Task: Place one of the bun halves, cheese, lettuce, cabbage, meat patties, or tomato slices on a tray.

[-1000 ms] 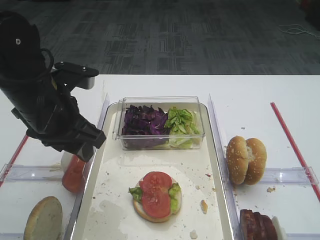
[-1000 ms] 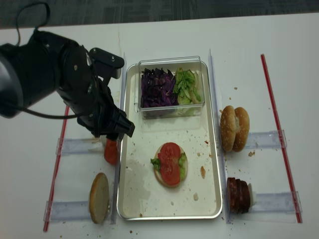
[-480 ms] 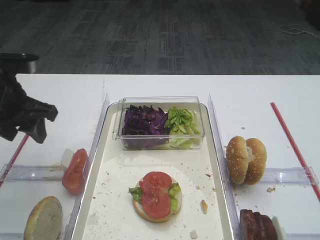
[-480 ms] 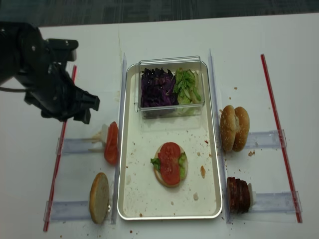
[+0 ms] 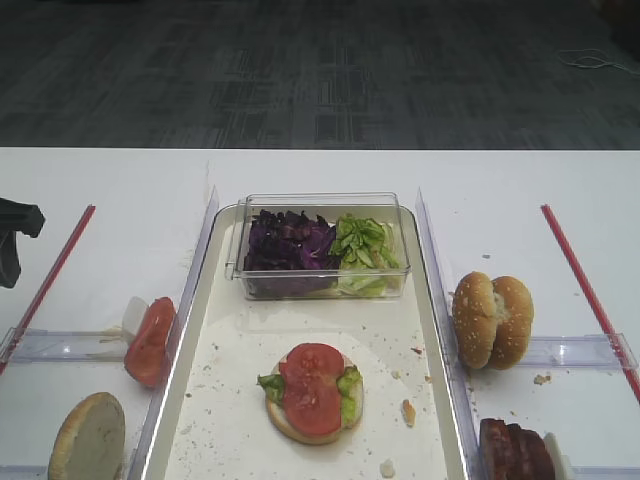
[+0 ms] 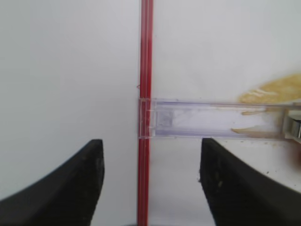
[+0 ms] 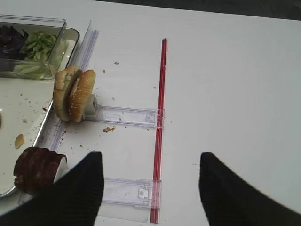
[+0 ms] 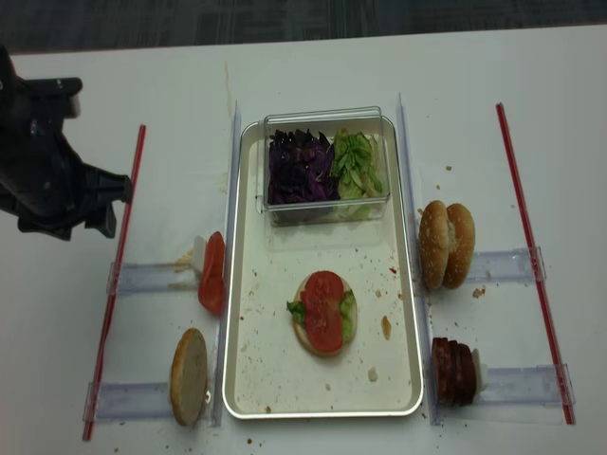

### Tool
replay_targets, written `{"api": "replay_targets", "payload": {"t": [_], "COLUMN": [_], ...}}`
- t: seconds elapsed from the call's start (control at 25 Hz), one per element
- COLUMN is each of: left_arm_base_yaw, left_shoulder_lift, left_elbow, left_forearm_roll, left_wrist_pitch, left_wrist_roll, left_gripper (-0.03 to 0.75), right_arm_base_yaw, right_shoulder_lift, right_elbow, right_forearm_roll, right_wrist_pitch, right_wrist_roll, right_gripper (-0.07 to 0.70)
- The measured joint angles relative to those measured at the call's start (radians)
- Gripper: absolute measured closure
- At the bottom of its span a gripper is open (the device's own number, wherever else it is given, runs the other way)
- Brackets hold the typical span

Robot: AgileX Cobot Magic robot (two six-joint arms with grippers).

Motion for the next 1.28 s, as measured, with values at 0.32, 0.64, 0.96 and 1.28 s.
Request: {"api": "replay_targets", "payload": {"t": [0.32, 0.64, 0.96, 1.28], "left_arm_base_yaw": [0.0, 0.0, 0.0, 0.0], "left_shoulder_lift": [-0.046, -0.206, -0.469, -0.768], "left_elbow": [0.065, 0.251, 0.44, 0.508], "left_forearm_roll": [0.0, 0.0, 0.0, 0.0], "left_wrist_pitch": [0.041, 0.043, 0.063, 0.169], "left_wrist_roll": [0.0, 0.0, 0.0, 0.0], "left_gripper": [0.273, 0.273, 0.273, 0.273], "right_arm_base_yaw": [0.0, 0.0, 0.0, 0.0], "right_shoulder_lift": [0.0, 0.0, 0.0, 0.0], "right_elbow": [0.0, 0.0, 0.0, 0.0], "right_forearm_roll": [0.0, 0.0, 0.0, 0.0], "right_wrist_pitch": [0.0, 0.0, 0.0, 0.0], "right_wrist_roll": [0.0, 0.0, 0.0, 0.0], "right_gripper": [0.15, 0.15, 0.15, 0.15]}}
